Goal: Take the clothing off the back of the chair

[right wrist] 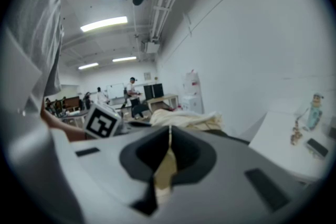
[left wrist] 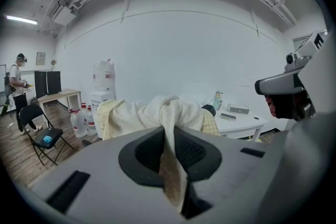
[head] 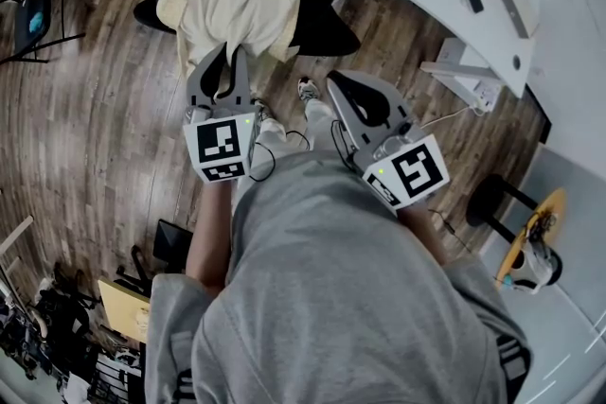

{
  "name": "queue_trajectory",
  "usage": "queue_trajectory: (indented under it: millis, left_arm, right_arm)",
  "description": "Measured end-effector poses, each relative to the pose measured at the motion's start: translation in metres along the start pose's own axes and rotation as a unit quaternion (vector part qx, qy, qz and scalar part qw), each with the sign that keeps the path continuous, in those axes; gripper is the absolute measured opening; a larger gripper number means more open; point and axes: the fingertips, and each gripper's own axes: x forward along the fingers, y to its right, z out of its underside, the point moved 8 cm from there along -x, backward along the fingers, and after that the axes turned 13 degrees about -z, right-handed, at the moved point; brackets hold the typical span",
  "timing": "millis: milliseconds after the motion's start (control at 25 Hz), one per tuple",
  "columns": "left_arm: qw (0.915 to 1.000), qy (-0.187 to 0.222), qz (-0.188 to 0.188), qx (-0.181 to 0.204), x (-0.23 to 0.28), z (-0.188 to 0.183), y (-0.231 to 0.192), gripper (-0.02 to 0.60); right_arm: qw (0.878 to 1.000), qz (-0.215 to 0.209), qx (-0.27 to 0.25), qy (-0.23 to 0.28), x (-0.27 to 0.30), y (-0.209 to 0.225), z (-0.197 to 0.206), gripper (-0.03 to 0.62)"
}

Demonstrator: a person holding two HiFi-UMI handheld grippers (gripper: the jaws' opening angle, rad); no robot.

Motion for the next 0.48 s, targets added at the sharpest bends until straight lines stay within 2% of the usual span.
queue_trajectory:
  millis: [480]
  left_arm:
    - [0.9997,0.015,0.020,0.002,-0.009,-0.004,-0.004,0.072]
  right_arm:
    - [1.000,0.006,-0.002,0.005,0.002,-0.015,0.003,0.035]
